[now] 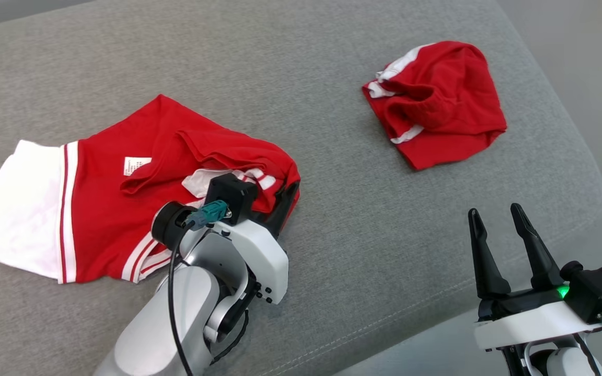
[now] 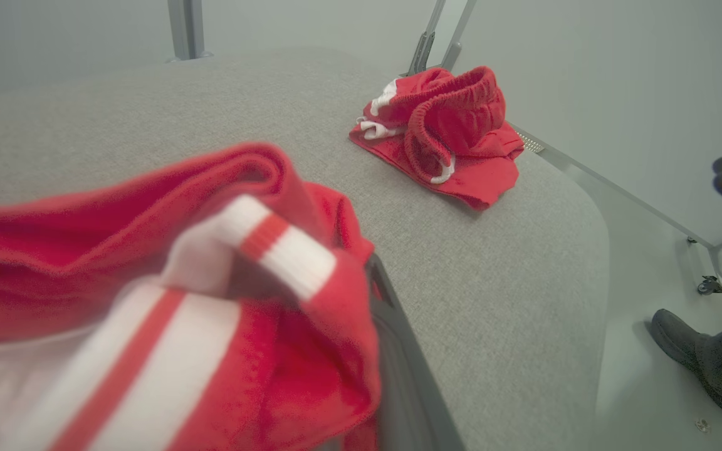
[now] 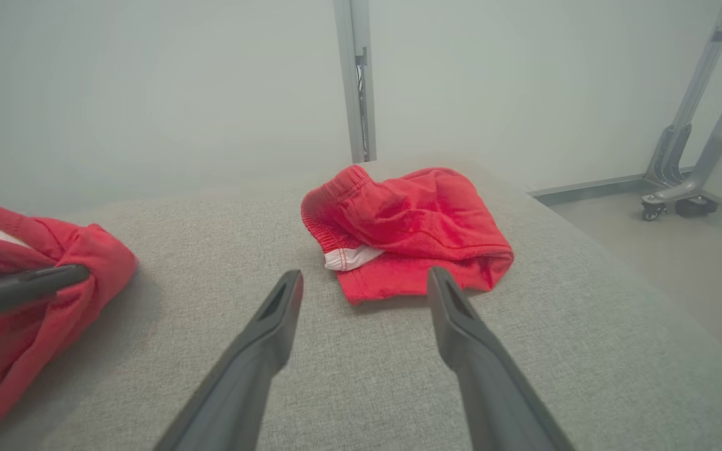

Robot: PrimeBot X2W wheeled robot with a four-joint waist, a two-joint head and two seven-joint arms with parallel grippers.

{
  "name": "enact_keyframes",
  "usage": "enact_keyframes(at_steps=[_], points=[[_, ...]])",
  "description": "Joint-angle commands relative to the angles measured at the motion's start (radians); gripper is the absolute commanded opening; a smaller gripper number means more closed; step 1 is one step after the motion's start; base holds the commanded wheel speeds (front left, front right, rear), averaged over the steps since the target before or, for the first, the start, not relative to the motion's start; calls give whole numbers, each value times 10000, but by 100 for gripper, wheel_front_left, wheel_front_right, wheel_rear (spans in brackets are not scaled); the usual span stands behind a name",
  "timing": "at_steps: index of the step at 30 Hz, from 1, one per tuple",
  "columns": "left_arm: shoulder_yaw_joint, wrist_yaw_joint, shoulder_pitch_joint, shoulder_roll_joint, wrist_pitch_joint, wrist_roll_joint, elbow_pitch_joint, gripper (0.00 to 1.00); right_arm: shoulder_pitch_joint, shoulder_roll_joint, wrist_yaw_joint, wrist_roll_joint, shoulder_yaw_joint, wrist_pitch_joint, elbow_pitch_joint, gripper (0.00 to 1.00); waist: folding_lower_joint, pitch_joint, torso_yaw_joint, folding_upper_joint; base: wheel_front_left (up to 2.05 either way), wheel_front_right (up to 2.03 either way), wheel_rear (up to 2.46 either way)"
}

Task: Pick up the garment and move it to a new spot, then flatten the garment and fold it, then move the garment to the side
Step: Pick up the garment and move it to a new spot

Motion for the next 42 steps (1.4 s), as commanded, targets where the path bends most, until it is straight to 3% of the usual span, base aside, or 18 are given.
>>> enact_keyframes(at_steps=[1,2,3,4,5,7,11,15,20,27,34,42], points=[[234,-143,-448,-57,-106,-61,-87,0,-214,-89,40,112,193,-158,-164,100,0,89,-199,0,0,0,0],[194,-218,-500,-124,-174,-90,97,0,-223,-87,40,120,192,-177,-127,100,0,88,-208,0,0,0,0],[139,-318,-530,-187,-222,-137,239,85,-229,-84,40,122,186,-193,-93,100,0,74,-205,0,0,0,0],[52,-536,-550,-268,-322,-236,261,100,-231,-83,40,121,171,-206,-62,100,0,51,-185,0,0,0,0],[-6,-773,-557,-425,-606,-411,113,100,-236,-80,40,101,115,-227,-22,100,0,-20,-52,0,0,0,0],[-131,-841,-527,-475,-643,-420,-106,100,-226,-79,40,48,79,-239,-11,100,0,-135,158,0,0,0,0],[-83,-586,-311,-317,-701,-310,-886,100,-258,-77,40,-57,58,-249,-36,100,0,-391,663,0,0,0,0],[567,182,118,251,-972,-69,-1909,100,-314,-123,40,-202,54,-190,-103,100,0,-694,1315,0,0,0,0],[2234,1319,944,1250,-1516,-97,-3044,100,-359,-296,40,-349,180,-6,-181,100,0,-1092,2171,0,0,0,0],[4118,2094,2211,2101,-1950,-678,-3643,100,-380,-502,40,-435,317,173,-195,100,0,-1495,2991,0,0,0,0],[5635,2411,3829,2389,-2904,-1227,-3626,100,-91,-582,40,-506,323,296,-65,100,0,-2095,3456,0,0,0,0],[5684,2021,5229,2469,-3566,-1140,-3563,100,912,-586,40,-566,-12,362,66,100,0,-2825,3743,0,0,0,0]])
